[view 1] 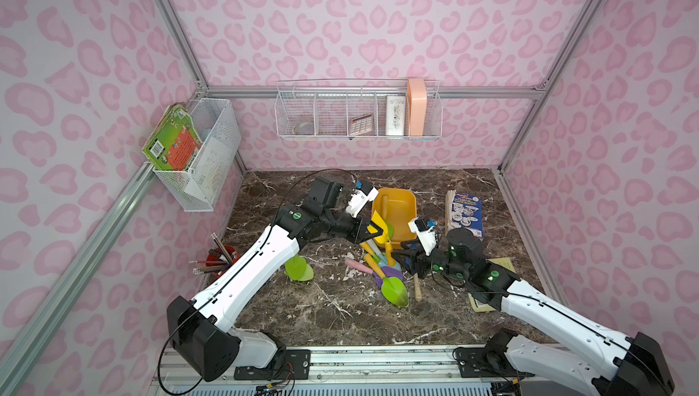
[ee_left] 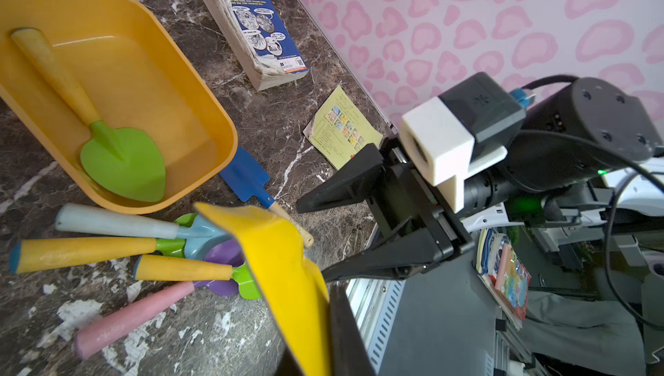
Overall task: Put the shovel into the storage box
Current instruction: Adjust the shovel.
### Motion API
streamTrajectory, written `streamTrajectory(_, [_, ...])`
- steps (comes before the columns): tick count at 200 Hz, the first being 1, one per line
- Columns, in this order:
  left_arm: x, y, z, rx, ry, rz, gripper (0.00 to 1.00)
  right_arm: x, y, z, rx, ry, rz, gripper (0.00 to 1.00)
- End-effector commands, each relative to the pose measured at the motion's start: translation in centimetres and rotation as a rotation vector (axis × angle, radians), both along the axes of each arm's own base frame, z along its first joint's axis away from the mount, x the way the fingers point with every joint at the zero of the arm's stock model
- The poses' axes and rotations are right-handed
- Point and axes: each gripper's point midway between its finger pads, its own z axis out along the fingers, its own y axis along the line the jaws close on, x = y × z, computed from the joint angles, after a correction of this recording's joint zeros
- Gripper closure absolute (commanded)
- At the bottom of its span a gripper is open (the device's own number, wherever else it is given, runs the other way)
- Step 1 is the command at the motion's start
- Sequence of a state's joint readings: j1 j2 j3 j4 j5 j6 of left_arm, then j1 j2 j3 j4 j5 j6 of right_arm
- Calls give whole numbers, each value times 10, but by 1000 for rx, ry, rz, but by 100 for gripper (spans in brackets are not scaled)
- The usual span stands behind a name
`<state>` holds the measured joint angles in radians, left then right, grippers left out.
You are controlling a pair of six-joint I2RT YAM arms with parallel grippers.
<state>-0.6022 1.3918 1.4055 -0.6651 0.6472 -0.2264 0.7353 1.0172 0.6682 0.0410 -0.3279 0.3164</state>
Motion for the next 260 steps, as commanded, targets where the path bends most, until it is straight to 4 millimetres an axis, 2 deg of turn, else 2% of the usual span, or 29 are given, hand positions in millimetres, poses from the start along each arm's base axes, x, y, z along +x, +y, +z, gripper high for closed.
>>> streamTrajectory(1, [-2,10,-18,156,-49,3,100,10,-4,1,-31,3,-42,45])
streamTrajectory(7, [0,13,-24,197,-65,13,100,14,-7,-1,-36,20,-59,45])
streamTrajectory(11, [3,14,-18,212,-98,26,100,16,-10,-2,-35,34,-72,46])
streamTrajectory(30, [8,20,-34,364,-178,45,100,31,-27,-6,5,116,-154,46])
streamTrajectory(49, [7,15,-42,447,-241,22,100,44,-44,-2,83,201,-207,47])
streamTrajectory(63, [6,12,-43,478,-290,12,100,48,-46,0,112,252,-200,47])
streamTrajectory(82, [7,8,-36,486,-383,15,100,46,-36,-3,125,339,-152,46])
streamTrajectory(91, [7,5,-26,475,-462,10,100,45,-31,-8,140,406,-140,47])
streamTrajectory(94, [5,5,-33,491,-473,2,100,45,-30,-10,147,427,-131,47])
streamTrajectory(119, [-5,0,-31,500,-617,-61,100,43,-12,-13,197,549,-48,48])
streamTrajectory(146, [-12,-3,-40,526,-737,-114,100,50,-4,-5,251,603,-35,48])
streamTrajectory(173, [-19,-8,-44,555,-917,-155,99,48,6,-4,338,716,13,48])
streamTrajectory(210, [-28,-11,-49,549,-1035,-225,99,37,28,-3,367,822,97,45])
streamTrajectory(238, [-25,-10,-51,601,-1131,-218,99,31,34,-22,316,900,115,44])
streamTrajectory(260, [-28,-12,-55,617,-1166,-232,99,27,38,-21,345,938,158,43])
